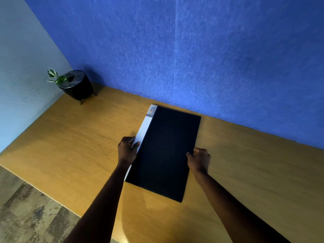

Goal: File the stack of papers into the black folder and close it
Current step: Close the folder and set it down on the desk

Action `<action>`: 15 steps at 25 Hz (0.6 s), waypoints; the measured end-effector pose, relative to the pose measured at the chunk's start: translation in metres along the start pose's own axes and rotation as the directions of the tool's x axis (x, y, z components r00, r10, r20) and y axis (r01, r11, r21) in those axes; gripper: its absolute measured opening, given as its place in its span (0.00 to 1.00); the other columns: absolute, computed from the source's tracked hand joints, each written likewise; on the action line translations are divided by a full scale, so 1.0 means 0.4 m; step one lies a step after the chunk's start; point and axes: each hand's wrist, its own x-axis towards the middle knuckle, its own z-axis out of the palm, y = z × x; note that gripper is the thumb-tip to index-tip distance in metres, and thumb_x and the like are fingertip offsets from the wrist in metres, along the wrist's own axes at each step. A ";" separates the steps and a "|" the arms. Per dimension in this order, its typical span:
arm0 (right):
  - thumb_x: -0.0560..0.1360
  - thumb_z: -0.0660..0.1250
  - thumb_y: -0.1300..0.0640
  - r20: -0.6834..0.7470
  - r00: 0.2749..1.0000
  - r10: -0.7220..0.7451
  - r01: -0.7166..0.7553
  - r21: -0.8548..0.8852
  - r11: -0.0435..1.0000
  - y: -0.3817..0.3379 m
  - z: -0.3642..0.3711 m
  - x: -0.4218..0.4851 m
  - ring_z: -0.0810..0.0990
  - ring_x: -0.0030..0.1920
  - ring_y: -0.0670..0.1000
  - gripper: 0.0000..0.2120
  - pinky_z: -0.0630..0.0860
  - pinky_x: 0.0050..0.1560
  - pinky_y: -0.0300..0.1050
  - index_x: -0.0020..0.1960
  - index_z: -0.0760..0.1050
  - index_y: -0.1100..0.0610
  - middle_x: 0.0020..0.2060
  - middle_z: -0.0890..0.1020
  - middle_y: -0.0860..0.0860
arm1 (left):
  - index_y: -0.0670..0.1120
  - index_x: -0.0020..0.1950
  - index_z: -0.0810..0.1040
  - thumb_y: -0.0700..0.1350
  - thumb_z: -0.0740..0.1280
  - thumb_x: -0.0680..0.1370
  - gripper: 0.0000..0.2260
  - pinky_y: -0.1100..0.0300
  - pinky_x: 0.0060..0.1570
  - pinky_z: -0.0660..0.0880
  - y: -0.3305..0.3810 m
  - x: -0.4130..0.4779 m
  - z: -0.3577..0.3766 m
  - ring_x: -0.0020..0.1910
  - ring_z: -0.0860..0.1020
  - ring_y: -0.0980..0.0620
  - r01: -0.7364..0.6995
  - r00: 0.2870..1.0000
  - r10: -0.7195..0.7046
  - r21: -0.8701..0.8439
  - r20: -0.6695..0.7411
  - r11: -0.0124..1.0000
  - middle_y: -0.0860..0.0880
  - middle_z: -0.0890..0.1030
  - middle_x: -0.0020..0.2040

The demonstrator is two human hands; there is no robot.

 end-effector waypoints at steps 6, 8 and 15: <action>0.77 0.69 0.57 0.025 0.995 -0.096 0.099 -0.303 0.948 -0.005 -0.009 -0.027 0.81 0.55 0.57 0.16 0.75 0.44 0.45 0.63 0.76 0.60 0.60 0.76 0.57 | 0.36 0.59 0.79 0.39 0.73 0.74 0.15 0.57 0.53 0.73 0.000 0.000 0.002 0.55 0.80 0.42 -0.032 0.999 0.032 0.036 0.006 0.999 0.39 0.82 0.56; 0.77 0.69 0.57 0.078 0.988 -0.133 0.151 -0.322 0.935 0.003 -0.007 -0.031 0.81 0.56 0.56 0.17 0.78 0.48 0.47 0.64 0.75 0.60 0.61 0.76 0.57 | 0.36 0.59 0.79 0.38 0.73 0.74 0.15 0.57 0.53 0.73 0.003 -0.001 0.001 0.55 0.80 0.42 -0.025 1.000 0.024 0.034 0.004 0.999 0.39 0.81 0.56; 0.76 0.71 0.59 0.181 0.971 -0.154 0.190 -0.202 0.961 0.012 -0.032 -0.014 0.80 0.60 0.57 0.23 0.78 0.52 0.45 0.68 0.72 0.63 0.64 0.77 0.59 | 0.36 0.60 0.78 0.38 0.72 0.74 0.16 0.52 0.55 0.75 0.010 0.001 0.000 0.56 0.80 0.42 0.001 1.000 -0.002 0.047 0.012 0.999 0.39 0.81 0.57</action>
